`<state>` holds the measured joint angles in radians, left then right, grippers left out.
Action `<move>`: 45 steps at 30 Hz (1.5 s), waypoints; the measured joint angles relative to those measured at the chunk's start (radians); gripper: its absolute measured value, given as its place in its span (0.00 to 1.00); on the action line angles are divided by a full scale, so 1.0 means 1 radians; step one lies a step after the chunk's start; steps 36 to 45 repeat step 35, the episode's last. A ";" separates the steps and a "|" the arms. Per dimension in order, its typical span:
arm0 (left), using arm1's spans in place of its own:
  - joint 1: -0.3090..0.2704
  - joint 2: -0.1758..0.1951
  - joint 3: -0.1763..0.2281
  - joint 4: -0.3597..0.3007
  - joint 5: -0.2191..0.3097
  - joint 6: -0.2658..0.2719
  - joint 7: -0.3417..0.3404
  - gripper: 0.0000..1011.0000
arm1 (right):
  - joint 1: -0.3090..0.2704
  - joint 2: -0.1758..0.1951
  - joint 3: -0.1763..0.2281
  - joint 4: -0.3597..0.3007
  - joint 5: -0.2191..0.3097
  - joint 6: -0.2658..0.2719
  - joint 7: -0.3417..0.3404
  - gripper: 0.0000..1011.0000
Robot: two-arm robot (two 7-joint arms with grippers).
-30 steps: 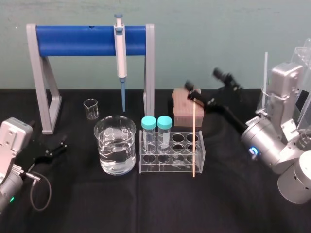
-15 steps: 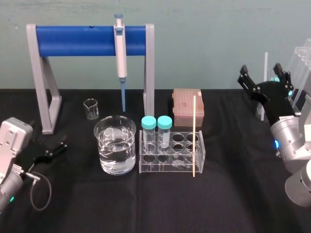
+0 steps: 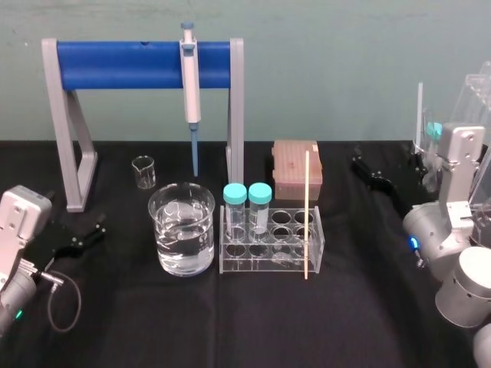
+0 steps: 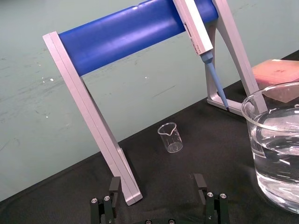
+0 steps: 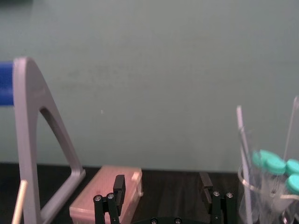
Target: Hold the thermometer with one hand and immerse one end into the beaker, then reinsert it into the test tube rack.
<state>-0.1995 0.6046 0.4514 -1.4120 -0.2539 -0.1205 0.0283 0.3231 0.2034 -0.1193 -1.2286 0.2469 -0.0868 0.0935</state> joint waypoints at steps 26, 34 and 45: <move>0.000 0.000 0.000 0.000 0.000 0.000 0.000 0.99 | 0.019 -0.013 -0.008 0.024 -0.012 0.019 0.033 0.99; 0.000 0.000 0.000 0.000 0.000 0.000 0.000 0.99 | 0.019 -0.012 -0.007 0.024 -0.011 0.018 0.030 0.99; 0.000 0.000 0.000 0.000 0.000 0.000 0.000 0.99 | 0.019 -0.012 -0.007 0.024 -0.011 0.018 0.030 0.99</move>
